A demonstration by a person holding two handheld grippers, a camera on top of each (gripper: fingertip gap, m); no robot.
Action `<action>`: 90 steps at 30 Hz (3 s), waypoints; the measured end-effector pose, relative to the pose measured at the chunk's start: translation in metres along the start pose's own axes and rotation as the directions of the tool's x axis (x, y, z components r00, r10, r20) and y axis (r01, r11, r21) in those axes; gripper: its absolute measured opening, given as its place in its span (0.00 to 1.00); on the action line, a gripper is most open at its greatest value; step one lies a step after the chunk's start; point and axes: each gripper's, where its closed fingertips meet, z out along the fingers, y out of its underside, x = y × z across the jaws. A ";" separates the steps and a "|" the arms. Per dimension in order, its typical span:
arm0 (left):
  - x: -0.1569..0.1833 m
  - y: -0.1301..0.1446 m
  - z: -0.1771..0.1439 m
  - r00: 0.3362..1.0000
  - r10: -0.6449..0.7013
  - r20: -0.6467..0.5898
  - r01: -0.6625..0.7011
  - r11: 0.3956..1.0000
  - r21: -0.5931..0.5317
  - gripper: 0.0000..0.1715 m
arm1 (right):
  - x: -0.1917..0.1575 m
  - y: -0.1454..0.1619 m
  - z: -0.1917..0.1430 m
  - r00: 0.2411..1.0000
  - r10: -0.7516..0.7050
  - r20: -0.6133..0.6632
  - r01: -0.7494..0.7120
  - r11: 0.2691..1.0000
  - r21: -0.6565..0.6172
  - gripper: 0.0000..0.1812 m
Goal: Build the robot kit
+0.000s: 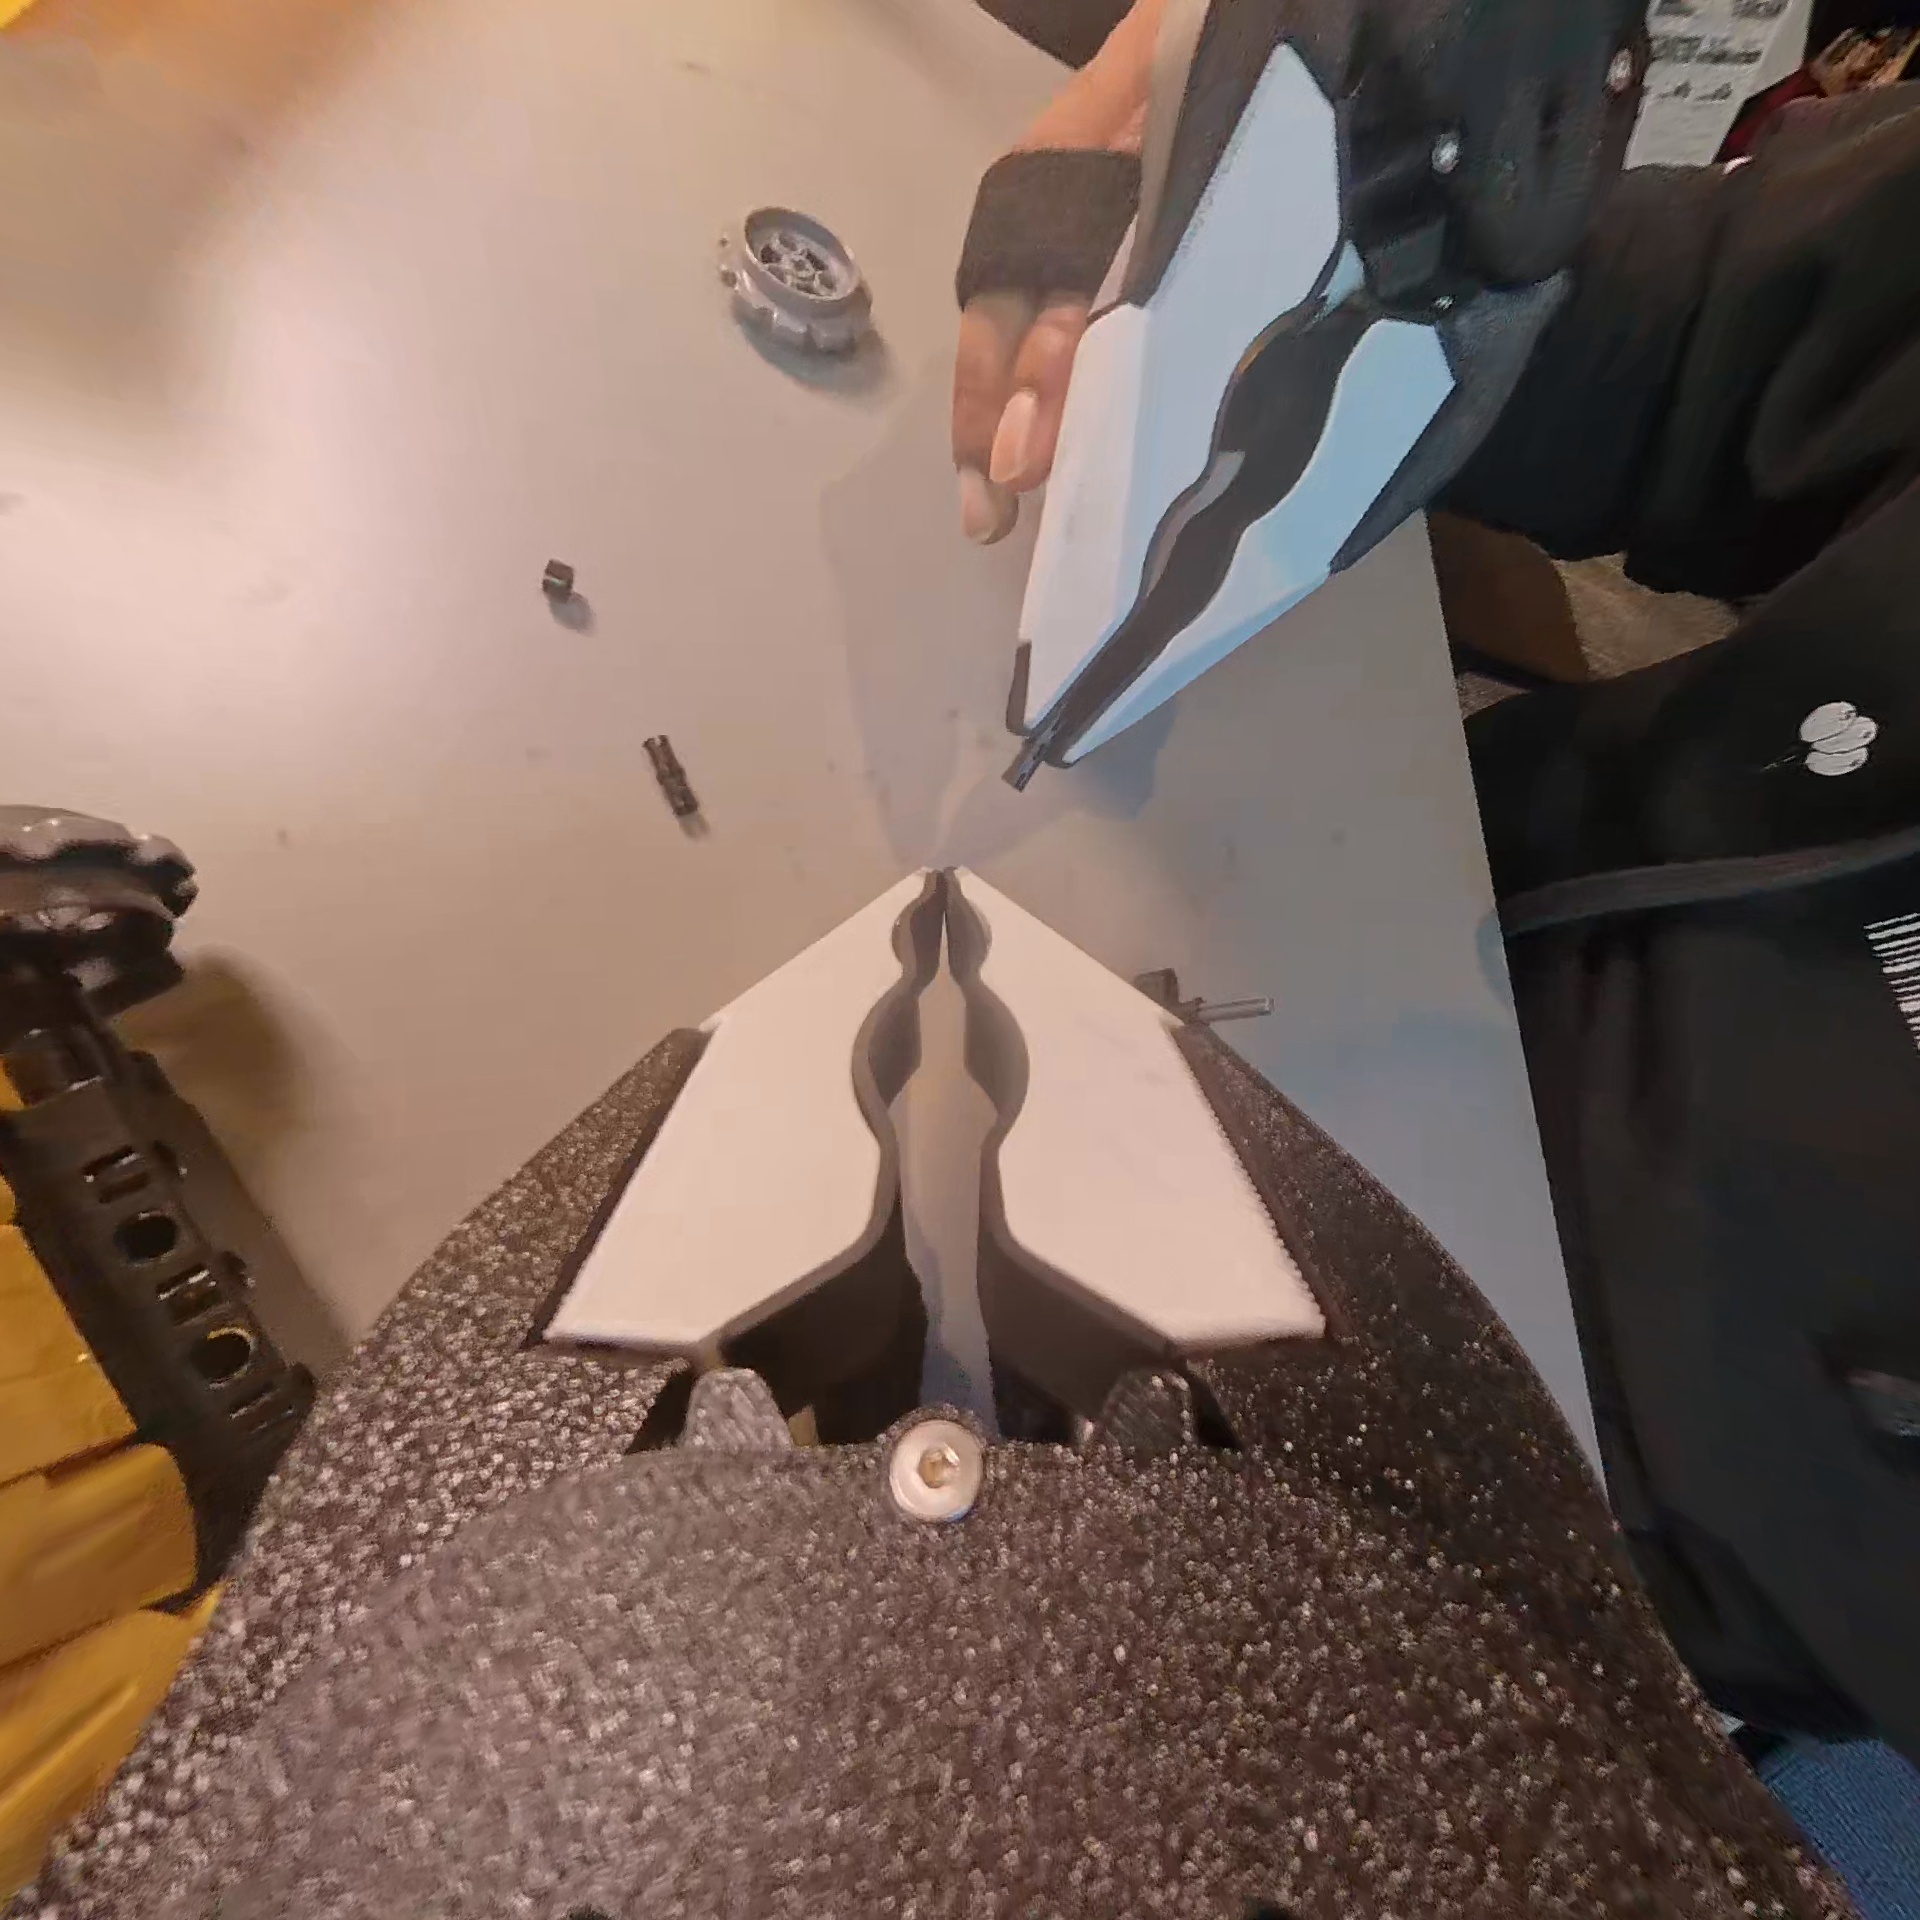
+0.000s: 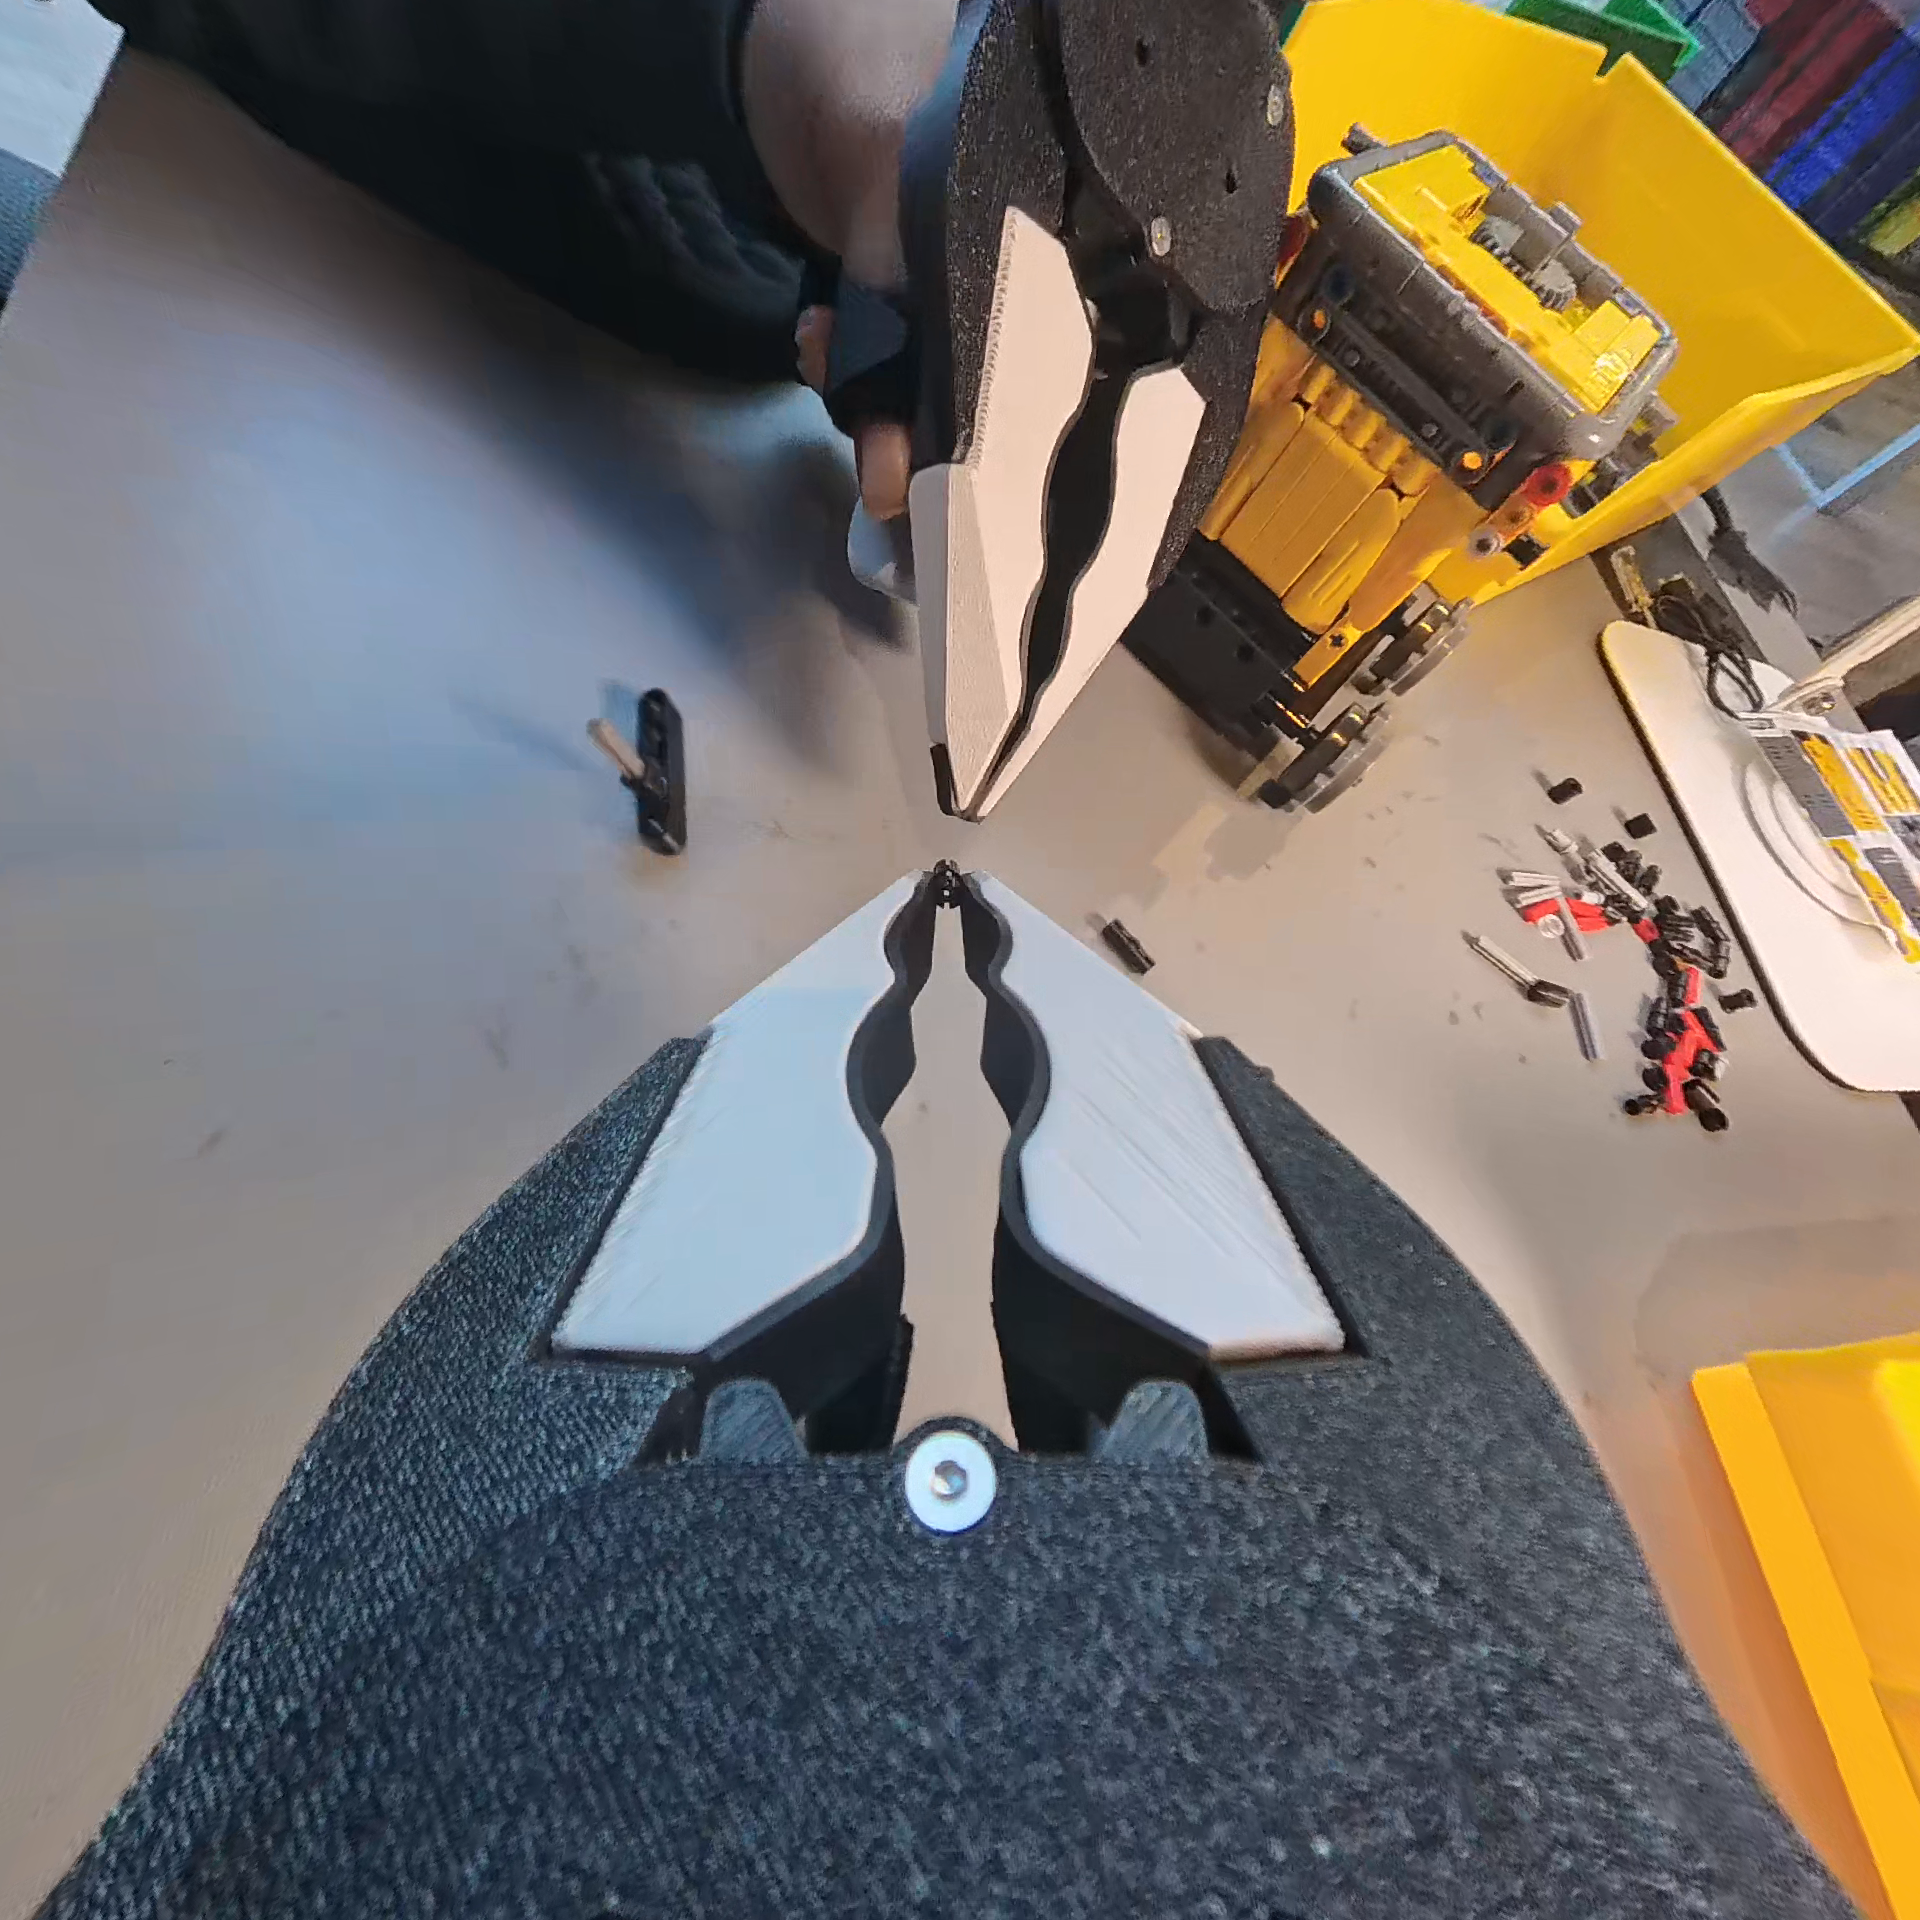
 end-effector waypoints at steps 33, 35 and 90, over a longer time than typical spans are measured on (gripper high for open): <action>-0.051 0.006 -0.031 0.295 0.777 0.555 -0.494 0.622 -0.608 0.03 | 0.037 0.010 -0.017 0.977 0.164 -0.135 -0.158 0.986 0.056 0.03; -0.050 0.008 -0.019 0.303 0.794 0.527 -0.523 0.601 -0.605 0.03 | 0.040 0.015 -0.018 0.973 0.178 -0.150 -0.173 0.984 0.042 0.03; 0.015 -0.030 0.014 0.976 0.216 0.010 -0.215 0.971 0.106 0.02 | 0.031 0.002 -0.032 0.960 0.276 -0.042 -0.266 0.950 0.160 0.02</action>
